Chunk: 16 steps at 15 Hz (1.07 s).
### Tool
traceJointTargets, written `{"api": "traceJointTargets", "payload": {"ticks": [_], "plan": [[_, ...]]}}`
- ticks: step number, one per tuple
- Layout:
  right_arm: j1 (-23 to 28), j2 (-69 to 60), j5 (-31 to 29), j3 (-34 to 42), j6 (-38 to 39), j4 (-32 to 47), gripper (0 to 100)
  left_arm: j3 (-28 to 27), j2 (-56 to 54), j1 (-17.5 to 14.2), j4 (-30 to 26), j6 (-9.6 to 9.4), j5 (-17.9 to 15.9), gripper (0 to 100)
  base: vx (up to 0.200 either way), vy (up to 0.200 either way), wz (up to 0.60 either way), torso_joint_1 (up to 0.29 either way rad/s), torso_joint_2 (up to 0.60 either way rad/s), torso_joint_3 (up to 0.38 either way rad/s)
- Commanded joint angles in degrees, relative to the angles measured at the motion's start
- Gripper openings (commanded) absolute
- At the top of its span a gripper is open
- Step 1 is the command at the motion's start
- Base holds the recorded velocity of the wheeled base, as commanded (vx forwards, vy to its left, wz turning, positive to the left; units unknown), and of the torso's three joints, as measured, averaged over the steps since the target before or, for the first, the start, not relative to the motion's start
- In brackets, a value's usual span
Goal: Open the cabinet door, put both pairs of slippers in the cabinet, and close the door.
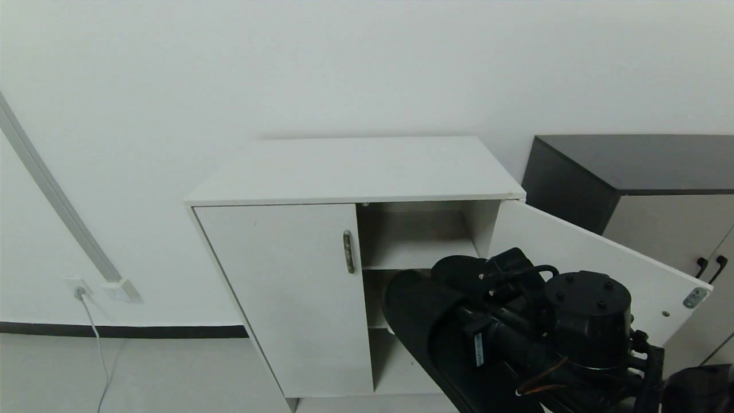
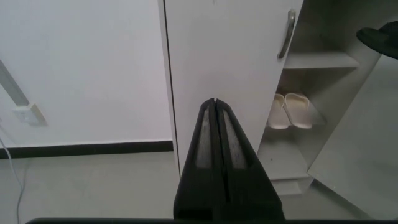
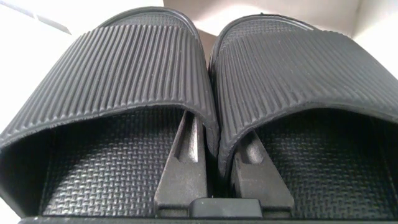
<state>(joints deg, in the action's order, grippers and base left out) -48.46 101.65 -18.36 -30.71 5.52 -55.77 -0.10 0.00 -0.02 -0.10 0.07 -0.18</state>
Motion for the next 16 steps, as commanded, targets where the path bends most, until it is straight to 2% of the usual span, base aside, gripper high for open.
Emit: {"api": "traceJointTargets", "payload": {"ticks": [1,10,16], "plan": [[-0.1,0.0,0.0,0.1,0.0,0.0,0,0.0,0.0,-0.1,0.0,0.01,0.0,0,0.0,0.0,0.0,-0.173,0.51,0.32],[-0.1,0.1,0.1,0.1,0.0,0.0,0,0.0,0.1,-0.1,0.0,0.01,0.0,0,0.0,0.0,0.0,-0.142,0.48,0.332],[-0.1,0.2,0.1,0.1,0.0,0.0,0,0.0,0.0,-0.1,0.0,0.01,0.0,0,0.0,0.0,0.0,-0.06,0.44,0.378]]}}
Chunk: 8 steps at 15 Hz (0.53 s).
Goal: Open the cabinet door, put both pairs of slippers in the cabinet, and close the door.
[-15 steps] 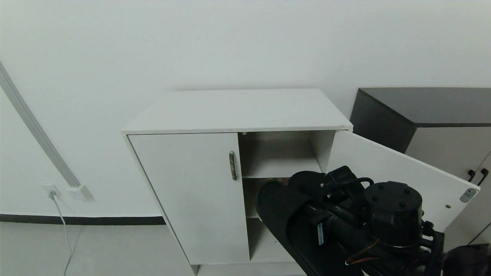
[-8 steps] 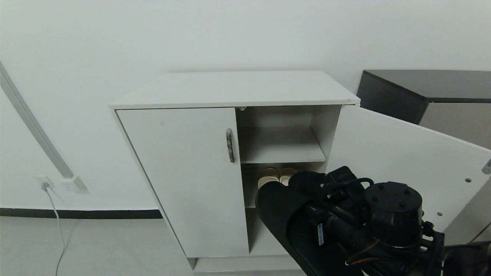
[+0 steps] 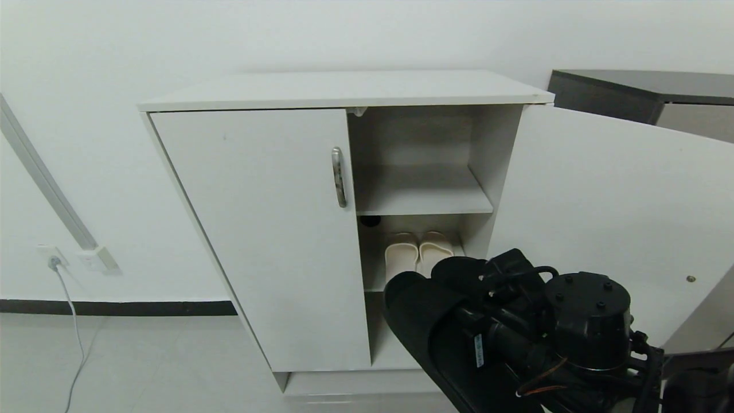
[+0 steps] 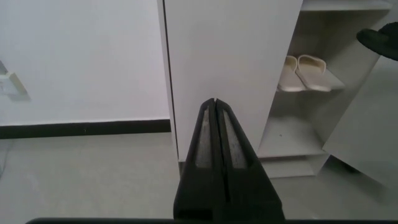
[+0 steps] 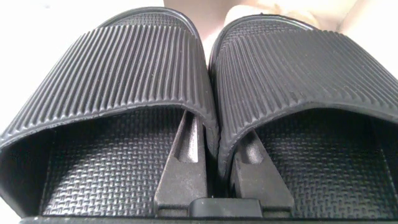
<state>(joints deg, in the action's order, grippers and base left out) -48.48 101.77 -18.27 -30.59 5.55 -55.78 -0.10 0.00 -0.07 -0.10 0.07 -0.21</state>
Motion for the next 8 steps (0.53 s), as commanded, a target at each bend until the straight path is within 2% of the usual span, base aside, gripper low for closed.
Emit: {"api": "traceJointTargets", "payload": {"ticks": [1,2,8], "plan": [[0.0,0.1,0.0,0.0,0.0,0.0,0,0.0,0.0,0.1,0.0,0.01,0.0,0,0.0,0.0,0.0,-0.012,0.43,0.422],[0.0,0.1,0.0,0.0,0.0,0.0,0,0.0,0.0,0.0,0.0,0.01,0.0,0,0.0,0.0,0.0,0.002,0.26,0.232],[0.0,0.1,0.0,0.0,0.0,0.0,0,0.0,0.0,0.0,0.0,0.01,0.0,0,0.0,0.0,0.0,0.0,0.0,0.0]]}}
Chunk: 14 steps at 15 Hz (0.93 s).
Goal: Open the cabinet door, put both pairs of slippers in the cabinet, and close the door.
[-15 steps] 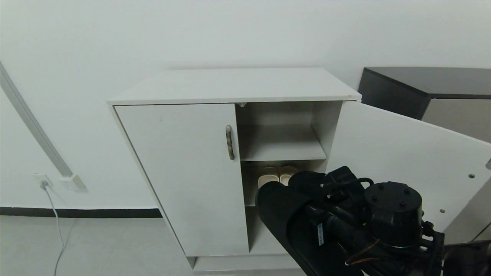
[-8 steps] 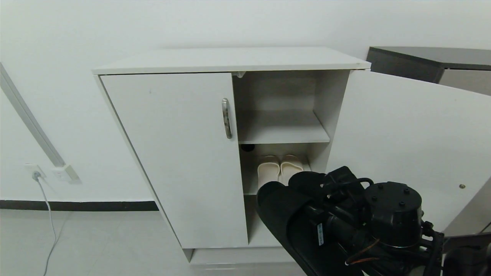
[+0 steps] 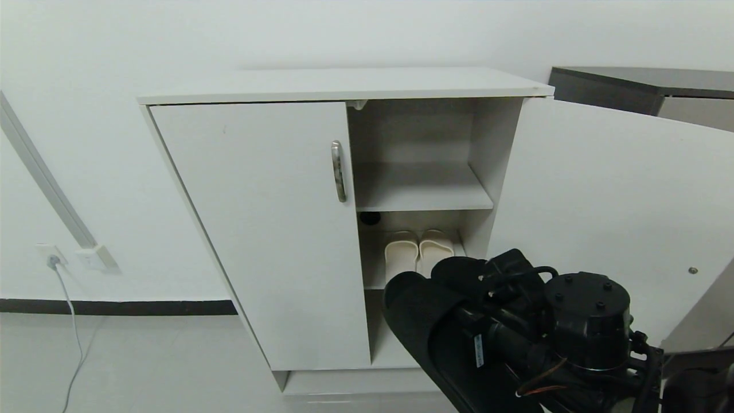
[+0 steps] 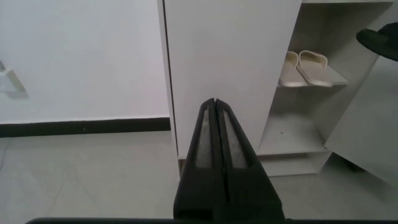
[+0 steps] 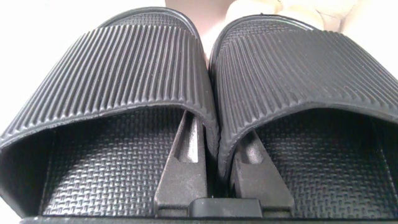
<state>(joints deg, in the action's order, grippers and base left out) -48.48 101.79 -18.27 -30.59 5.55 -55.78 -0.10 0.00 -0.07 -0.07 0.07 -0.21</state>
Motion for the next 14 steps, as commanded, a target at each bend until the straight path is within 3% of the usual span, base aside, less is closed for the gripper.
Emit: {"api": "traceJointTargets", "payload": {"ticks": [1,4,8,9,10,14], "plan": [[0.0,0.1,0.0,0.0,0.0,0.0,0,0.0,0.0,0.0,0.0,0.01,0.0,0,0.0,0.0,0.0,0.002,0.03,0.066],[-0.9,1.6,-0.6,-0.8,-1.0,0.0,0,0.0,0.0,0.0,0.0,0.01,0.0,0,0.0,0.0,0.0,0.004,0.13,0.087],[-4.0,9.8,-15.4,-13.9,3.9,4.2,0,0.0,0.0,0.0,0.0,0.1,0.1,0,0.0,0.0,0.0,0.001,0.01,0.012],[-4.4,11.4,-18.4,-18.2,6.5,7.8,0,0.0,0.0,0.0,0.0,0.1,0.1,0,0.0,0.0,0.0,0.0,0.0,0.0],[-5.1,12.6,-23.3,-24.3,10.0,16.5,0,0.0,0.0,0.0,0.0,0.1,0.1,0,0.0,0.0,0.0,0.0,0.0,0.0],[-5.6,12.4,-32.1,-39.3,15.2,34.6,0,0.0,0.0,0.0,0.0,0.19,0.1,0,0.0,0.0,0.0,0.0,0.0,0.0]]}}
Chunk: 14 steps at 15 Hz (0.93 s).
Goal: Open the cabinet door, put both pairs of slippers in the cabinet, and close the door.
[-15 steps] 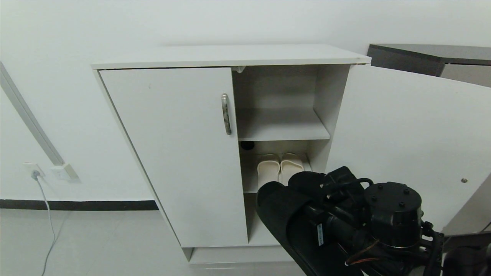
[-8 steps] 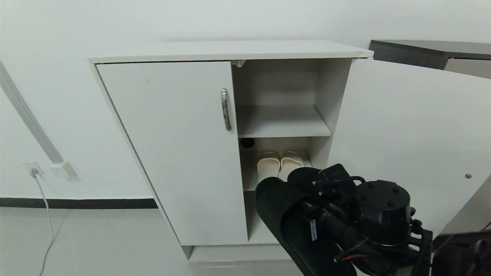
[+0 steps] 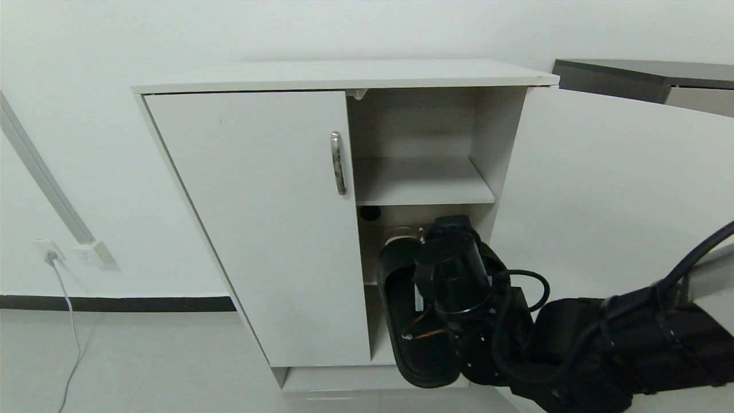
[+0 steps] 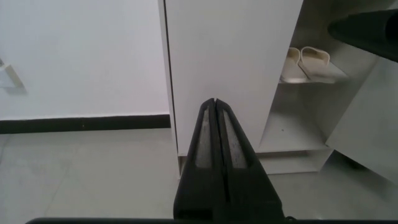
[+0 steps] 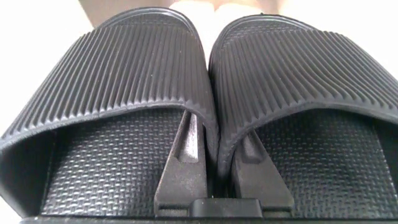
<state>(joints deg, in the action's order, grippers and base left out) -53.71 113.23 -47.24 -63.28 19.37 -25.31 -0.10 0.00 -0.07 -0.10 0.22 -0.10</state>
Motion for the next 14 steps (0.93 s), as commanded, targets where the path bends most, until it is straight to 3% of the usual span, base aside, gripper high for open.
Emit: {"api": "traceJointTargets", "payload": {"ticks": [1,6,13,14], "plan": [[-0.3,0.6,-4.2,-8.3,1.3,5.5,0,0.0,0.0,0.0,0.0,-0.04,0.0,0,0.0,0.0,0.0,0.0,0.0,0.0],[-0.1,-0.1,-7.0,-14.2,-2.6,6.5,0,0.0,0.0,0.0,0.0,-0.13,0.0,0,0.0,0.0,0.0,0.0,0.0,0.0],[1.2,-0.6,-6.6,-14.6,-2.7,6.6,0,0.0,0.0,0.0,0.0,-0.13,-0.1,0,0.0,0.0,0.0,0.0,0.0,0.0],[1.3,-0.6,-6.6,-14.6,-2.8,6.6,0,0.0,0.0,0.0,0.0,-0.22,-0.1,0,0.2,0.0,0.0,0.007,0.0,0.002]]}}
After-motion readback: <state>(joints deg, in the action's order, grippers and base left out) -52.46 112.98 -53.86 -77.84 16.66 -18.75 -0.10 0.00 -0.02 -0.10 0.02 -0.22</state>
